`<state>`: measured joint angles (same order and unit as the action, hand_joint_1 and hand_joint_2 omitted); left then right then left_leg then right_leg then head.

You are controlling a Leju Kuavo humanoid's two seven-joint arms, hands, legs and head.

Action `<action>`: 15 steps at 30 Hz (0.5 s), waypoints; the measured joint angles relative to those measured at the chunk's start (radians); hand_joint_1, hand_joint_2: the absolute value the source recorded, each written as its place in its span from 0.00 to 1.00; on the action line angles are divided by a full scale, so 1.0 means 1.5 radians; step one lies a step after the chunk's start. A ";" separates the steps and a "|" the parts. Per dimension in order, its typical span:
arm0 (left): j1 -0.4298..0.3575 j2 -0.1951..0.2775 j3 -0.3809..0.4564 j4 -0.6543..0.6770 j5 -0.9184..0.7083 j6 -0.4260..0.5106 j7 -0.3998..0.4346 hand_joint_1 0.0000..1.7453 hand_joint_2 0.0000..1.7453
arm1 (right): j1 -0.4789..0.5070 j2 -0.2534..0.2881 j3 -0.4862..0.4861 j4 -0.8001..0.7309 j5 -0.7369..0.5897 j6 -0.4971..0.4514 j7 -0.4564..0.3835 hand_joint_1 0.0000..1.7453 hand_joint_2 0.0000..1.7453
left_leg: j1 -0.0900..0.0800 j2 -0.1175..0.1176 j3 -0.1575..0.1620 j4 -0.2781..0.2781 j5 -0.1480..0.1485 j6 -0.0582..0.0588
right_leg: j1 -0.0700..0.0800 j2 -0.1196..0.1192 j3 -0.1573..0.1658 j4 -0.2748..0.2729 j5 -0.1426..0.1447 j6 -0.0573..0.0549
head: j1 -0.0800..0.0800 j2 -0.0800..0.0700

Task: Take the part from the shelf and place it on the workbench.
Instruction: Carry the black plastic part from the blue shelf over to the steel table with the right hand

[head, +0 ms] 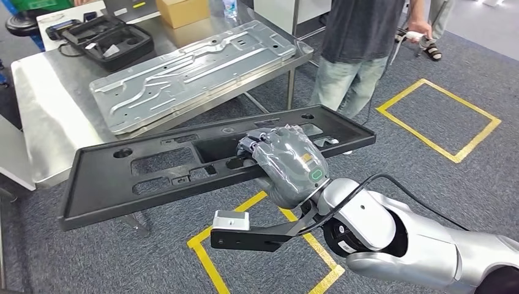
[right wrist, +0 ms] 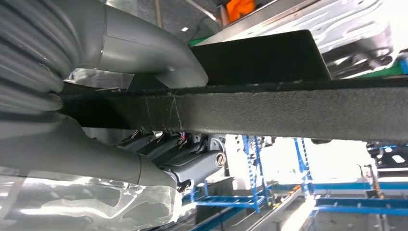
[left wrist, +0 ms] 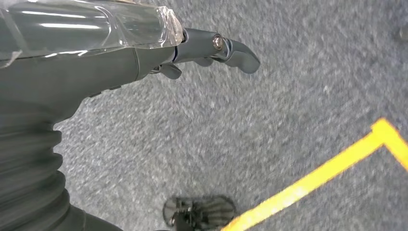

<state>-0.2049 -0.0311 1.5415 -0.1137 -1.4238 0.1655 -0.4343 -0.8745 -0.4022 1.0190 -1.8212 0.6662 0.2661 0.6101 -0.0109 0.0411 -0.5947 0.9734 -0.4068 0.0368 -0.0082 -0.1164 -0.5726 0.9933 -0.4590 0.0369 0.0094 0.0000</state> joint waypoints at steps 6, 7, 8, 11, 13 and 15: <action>-0.020 -0.009 0.000 0.000 -0.008 0.000 -0.004 0.00 1.00 | 0.004 0.001 -0.001 -0.003 0.003 0.003 0.000 1.00 1.00 | 0.008 -0.048 0.009 -0.011 0.010 0.013 | -0.003 0.071 -0.080 0.176 -0.084 0.011 | 0.003 0.000; -0.021 -0.012 0.000 0.000 -0.008 0.000 -0.002 0.00 1.00 | 0.005 0.001 -0.001 -0.003 0.003 0.004 0.000 1.00 1.00 | 0.009 -0.057 0.010 -0.010 0.010 0.013 | -0.004 0.071 -0.090 0.191 -0.082 0.012 | 0.003 0.000; -0.022 -0.014 0.000 0.000 -0.009 0.000 -0.001 0.00 1.00 | 0.006 0.001 -0.001 -0.003 0.004 0.004 0.000 1.00 1.00 | 0.009 -0.067 0.010 -0.010 0.010 0.013 | -0.004 0.072 -0.086 0.176 -0.065 0.012 | 0.003 0.000; -0.021 -0.017 0.000 0.000 -0.010 0.000 0.003 0.00 1.00 | 0.008 0.000 -0.002 -0.005 0.007 0.003 0.001 1.00 1.00 | 0.012 -0.095 0.009 -0.005 0.008 0.007 | -0.011 0.106 -0.027 0.040 0.004 0.012 | 0.004 0.000; -0.021 -0.018 0.000 0.000 -0.011 0.000 0.006 0.00 1.00 | 0.009 -0.001 -0.002 -0.007 0.009 0.002 0.001 1.00 1.00 | 0.012 -0.109 0.004 -0.003 0.007 0.000 | -0.012 0.123 -0.010 -0.002 0.016 0.008 | 0.003 0.000; -0.018 -0.018 0.000 0.000 -0.013 0.000 0.007 0.00 1.00 | 0.010 -0.001 -0.002 -0.009 0.010 0.001 0.001 1.00 1.00 | 0.013 -0.119 0.000 -0.005 0.008 -0.008 | -0.009 0.109 -0.010 -0.003 0.016 0.000 | 0.003 0.000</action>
<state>-0.2314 -0.0585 1.5412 -0.1137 -1.4432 0.1659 -0.4233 -0.8595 -0.4035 1.0154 -1.8354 0.6816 0.2683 0.6117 0.0090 -0.1380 -0.5948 0.9660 -0.3945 0.0252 -0.0223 0.0471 -0.5871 0.9883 -0.4349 0.0373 0.0140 -0.0001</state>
